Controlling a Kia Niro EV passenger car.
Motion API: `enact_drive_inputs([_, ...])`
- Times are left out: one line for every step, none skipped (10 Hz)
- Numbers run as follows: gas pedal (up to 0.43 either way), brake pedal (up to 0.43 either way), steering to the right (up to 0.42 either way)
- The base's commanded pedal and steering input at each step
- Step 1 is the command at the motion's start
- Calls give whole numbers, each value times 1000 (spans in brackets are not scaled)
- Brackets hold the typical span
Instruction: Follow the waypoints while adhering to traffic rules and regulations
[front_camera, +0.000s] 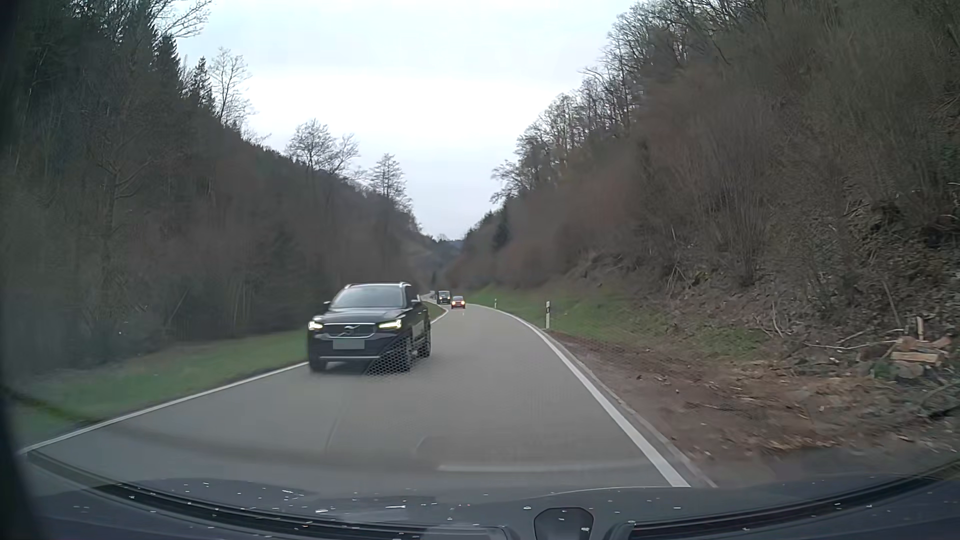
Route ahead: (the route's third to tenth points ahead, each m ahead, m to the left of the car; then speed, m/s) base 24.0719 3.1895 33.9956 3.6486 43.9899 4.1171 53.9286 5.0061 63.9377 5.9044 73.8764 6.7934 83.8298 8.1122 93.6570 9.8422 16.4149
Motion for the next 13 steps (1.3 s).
enact_drive_inputs([0, 0, -4])
enact_drive_inputs([0, 0, -5])
enact_drive_inputs([0, 0, -6])
enact_drive_inputs([0, 0, -6])
enact_drive_inputs([0, 0, -6])
enact_drive_inputs([0, 0, -7])
enact_drive_inputs([0, 0, -7])
enact_drive_inputs([0, 0, -7])
enact_drive_inputs([0, 0, -7])
enact_drive_inputs([0, 0, -7])
enact_drive_inputs([0, 0, -7])
enact_drive_inputs([0, 0, -7])
enact_drive_inputs([0, 0, -7])
